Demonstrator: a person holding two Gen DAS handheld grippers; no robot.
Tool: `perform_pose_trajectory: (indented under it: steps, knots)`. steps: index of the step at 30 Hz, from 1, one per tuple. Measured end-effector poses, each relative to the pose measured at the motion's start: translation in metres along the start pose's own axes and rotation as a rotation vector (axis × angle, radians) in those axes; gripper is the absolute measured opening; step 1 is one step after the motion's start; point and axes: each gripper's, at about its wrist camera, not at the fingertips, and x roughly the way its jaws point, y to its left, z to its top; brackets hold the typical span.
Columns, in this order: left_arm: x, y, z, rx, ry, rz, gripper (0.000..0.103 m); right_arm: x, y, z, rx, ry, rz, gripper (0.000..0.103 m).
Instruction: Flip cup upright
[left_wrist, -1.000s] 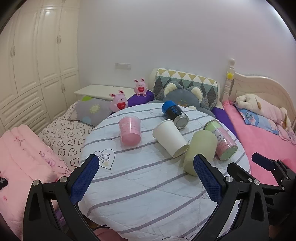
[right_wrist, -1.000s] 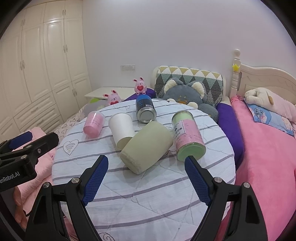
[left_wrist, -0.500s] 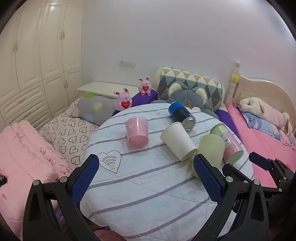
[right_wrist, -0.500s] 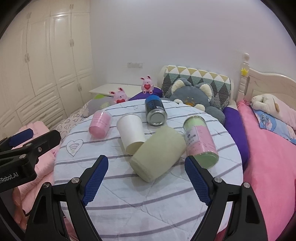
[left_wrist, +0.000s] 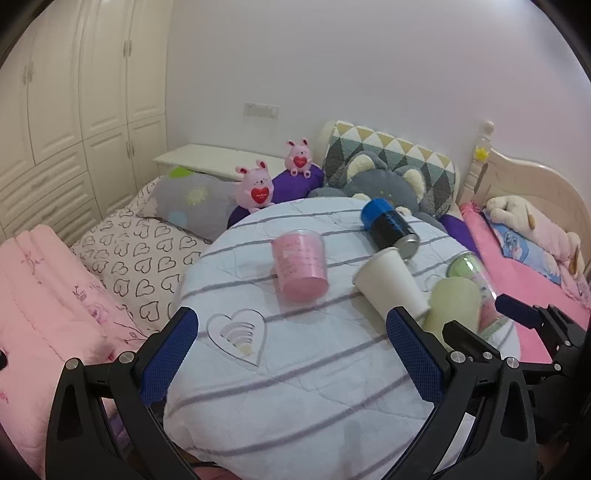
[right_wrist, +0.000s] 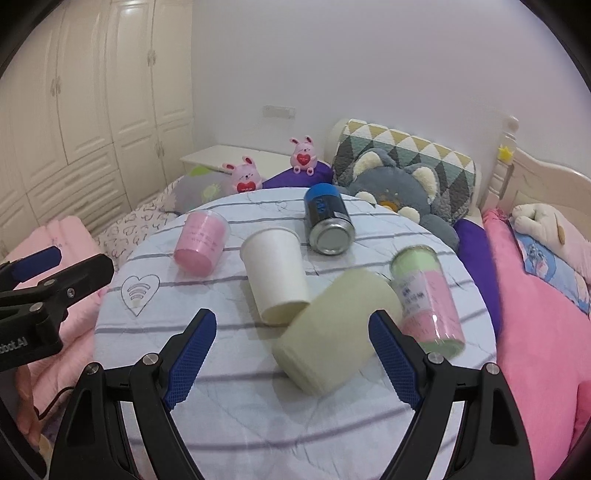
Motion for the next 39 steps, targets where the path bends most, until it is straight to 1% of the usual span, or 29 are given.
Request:
perform_pose_trajectory:
  steps: [5, 8, 11, 14, 17, 22, 23, 31, 32, 33, 35, 39]
  knots:
    - [0.021, 0.008, 0.011, 0.022, 0.033, -0.01, 0.103, 0.024, 0.009, 0.013, -0.025, 0.038, -0.003, 0.086]
    - [0.031, 0.01, 0.015, 0.026, 0.037, -0.017, 0.103, 0.034, 0.012, 0.018, -0.028, 0.051, -0.001, 0.086]
    - [0.04, 0.012, 0.019, 0.025, 0.04, -0.021, 0.103, 0.049, 0.011, 0.025, -0.036, 0.085, 0.005, 0.086]
    - [0.051, 0.013, 0.022, 0.028, 0.058, -0.034, 0.103, 0.07, 0.011, 0.033, -0.057, 0.141, 0.006, 0.086]
    - [0.057, 0.011, 0.022, 0.047, 0.053, -0.032, 0.103, 0.091, 0.008, 0.04, -0.057, 0.187, 0.011, 0.086]
    - [0.069, 0.011, 0.024, 0.06, 0.08, -0.049, 0.103, 0.124, 0.0, 0.043, -0.001, 0.302, 0.062, 0.086]
    - [0.071, 0.012, 0.024, 0.06, 0.084, -0.049, 0.103, 0.128, 0.002, 0.044, -0.005, 0.315, 0.065, 0.086]
    - [0.074, 0.022, 0.027, 0.053, 0.091, -0.047, 0.103, 0.147, 0.018, 0.049, -0.051, 0.405, 0.015, 0.085]
    - [0.073, 0.023, 0.027, 0.051, 0.089, -0.044, 0.103, 0.148, 0.02, 0.049, -0.057, 0.413, 0.006, 0.084]
    - [0.073, 0.025, 0.027, 0.049, 0.09, -0.041, 0.103, 0.149, 0.022, 0.05, -0.062, 0.417, -0.008, 0.077]
    - [0.07, 0.028, 0.027, 0.042, 0.091, -0.043, 0.103, 0.148, 0.02, 0.052, -0.033, 0.41, 0.024, 0.067]
    - [0.06, 0.032, 0.026, 0.039, 0.086, -0.045, 0.103, 0.137, 0.021, 0.054, 0.024, 0.397, 0.074, 0.067]
